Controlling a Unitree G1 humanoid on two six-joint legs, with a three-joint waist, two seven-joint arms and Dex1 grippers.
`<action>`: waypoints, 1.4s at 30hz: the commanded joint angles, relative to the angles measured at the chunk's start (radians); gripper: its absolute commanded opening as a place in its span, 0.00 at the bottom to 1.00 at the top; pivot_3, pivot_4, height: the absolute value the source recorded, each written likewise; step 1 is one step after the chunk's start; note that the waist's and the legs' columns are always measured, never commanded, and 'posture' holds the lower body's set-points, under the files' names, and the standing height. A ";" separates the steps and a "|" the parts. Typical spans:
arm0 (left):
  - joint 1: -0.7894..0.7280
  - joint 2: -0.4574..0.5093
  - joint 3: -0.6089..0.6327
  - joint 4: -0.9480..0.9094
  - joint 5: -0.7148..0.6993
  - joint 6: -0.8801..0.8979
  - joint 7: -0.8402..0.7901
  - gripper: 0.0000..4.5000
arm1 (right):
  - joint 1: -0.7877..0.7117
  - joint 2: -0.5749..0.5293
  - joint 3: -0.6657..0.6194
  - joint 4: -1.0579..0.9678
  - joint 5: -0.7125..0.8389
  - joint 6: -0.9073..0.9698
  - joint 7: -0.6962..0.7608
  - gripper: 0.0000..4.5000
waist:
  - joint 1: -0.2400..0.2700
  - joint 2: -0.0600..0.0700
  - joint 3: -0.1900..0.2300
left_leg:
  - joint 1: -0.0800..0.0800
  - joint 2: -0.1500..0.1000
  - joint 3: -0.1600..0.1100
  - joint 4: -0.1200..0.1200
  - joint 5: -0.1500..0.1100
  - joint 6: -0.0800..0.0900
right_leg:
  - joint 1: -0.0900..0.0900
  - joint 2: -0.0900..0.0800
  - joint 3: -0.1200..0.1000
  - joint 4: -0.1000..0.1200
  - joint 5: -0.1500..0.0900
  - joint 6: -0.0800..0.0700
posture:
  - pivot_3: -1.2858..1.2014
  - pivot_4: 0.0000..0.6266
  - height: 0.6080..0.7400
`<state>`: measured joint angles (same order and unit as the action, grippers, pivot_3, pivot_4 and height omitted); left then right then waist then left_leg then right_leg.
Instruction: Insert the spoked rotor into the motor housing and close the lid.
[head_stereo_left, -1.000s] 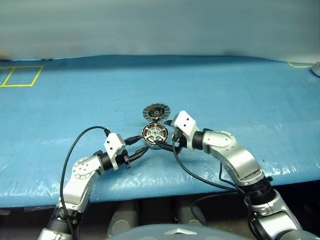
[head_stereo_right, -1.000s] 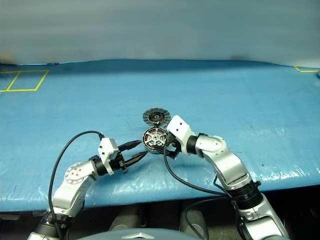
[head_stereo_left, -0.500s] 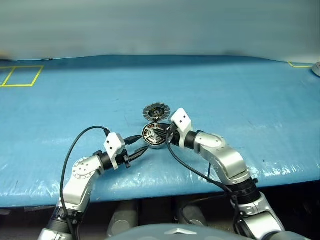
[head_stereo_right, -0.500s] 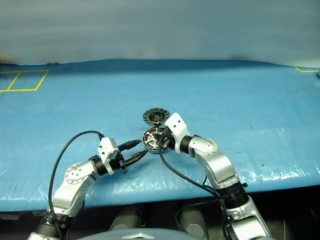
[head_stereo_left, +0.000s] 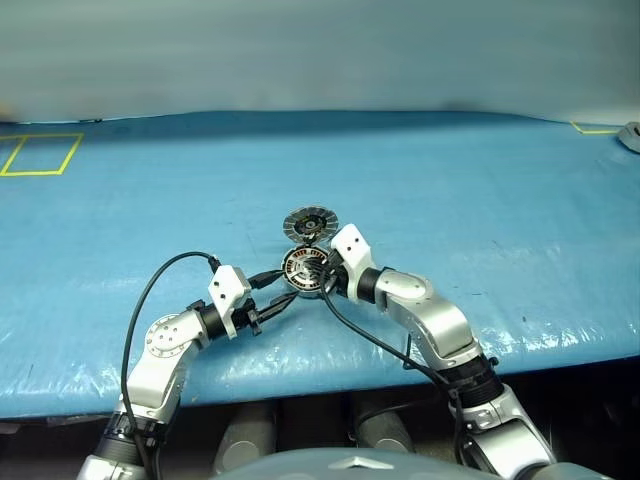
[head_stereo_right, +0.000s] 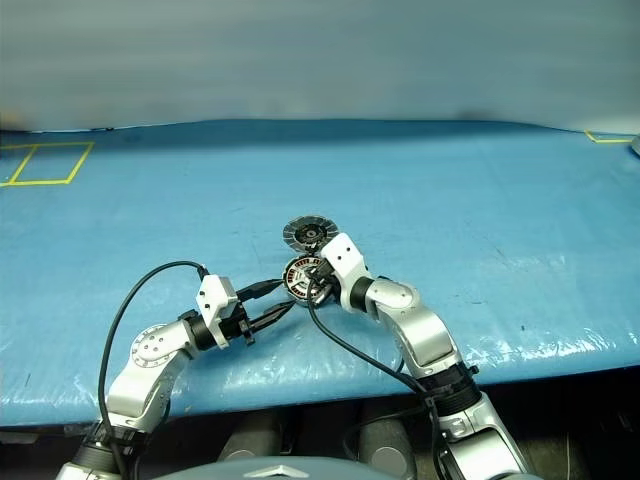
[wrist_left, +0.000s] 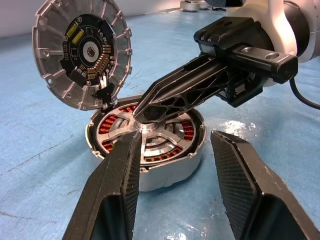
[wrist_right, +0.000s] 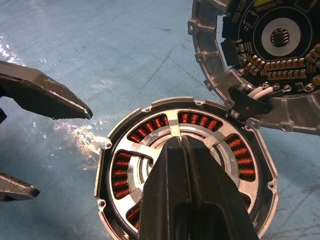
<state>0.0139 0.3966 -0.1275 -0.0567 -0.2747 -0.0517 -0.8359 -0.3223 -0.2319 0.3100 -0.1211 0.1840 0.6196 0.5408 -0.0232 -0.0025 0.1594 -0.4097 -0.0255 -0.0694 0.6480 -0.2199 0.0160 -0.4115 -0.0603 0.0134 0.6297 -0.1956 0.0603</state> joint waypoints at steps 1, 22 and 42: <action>-0.011 -0.009 0.019 0.000 0.003 -0.028 0.018 0.52 | 0.006 -0.007 0.030 -0.003 -0.016 -0.009 0.017 0.01 | 0.000 0.000 0.000 | 0.000 0.000 0.000 0.000 0.000 0.000 | 0.000 0.000 0.000 0.000 0.000 0.000 | 0.52 0.24 1.00; -0.556 -0.154 0.191 0.439 -0.146 0.100 0.077 0.38 | 0.322 -0.182 -0.107 -0.484 0.236 0.043 0.093 0.00 | 0.014 -0.002 0.000 | -0.001 -0.002 0.000 0.003 0.000 0.000 | 0.003 0.001 -0.002 -0.001 0.000 0.007 | 0.52 0.24 1.00; -0.800 -0.144 -0.033 0.787 0.081 -0.032 -0.421 0.01 | 0.688 -0.142 -0.132 -0.542 0.042 -0.159 -0.150 0.00 | 0.010 -0.003 0.001 | -0.002 0.000 0.003 0.004 0.000 0.001 | 0.002 0.001 0.000 -0.001 0.000 0.006 | 0.52 0.24 1.00</action>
<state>-0.7947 0.2456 -0.1435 0.7737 -0.2006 -0.0728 -1.2128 0.3626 -0.3762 0.1910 -0.6349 0.2322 0.4874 0.3974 -0.0128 -0.0057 0.1599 -0.4114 -0.0256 -0.0659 0.6524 -0.2198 0.0172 -0.4097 -0.0595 0.0135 0.6289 -0.1959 0.0663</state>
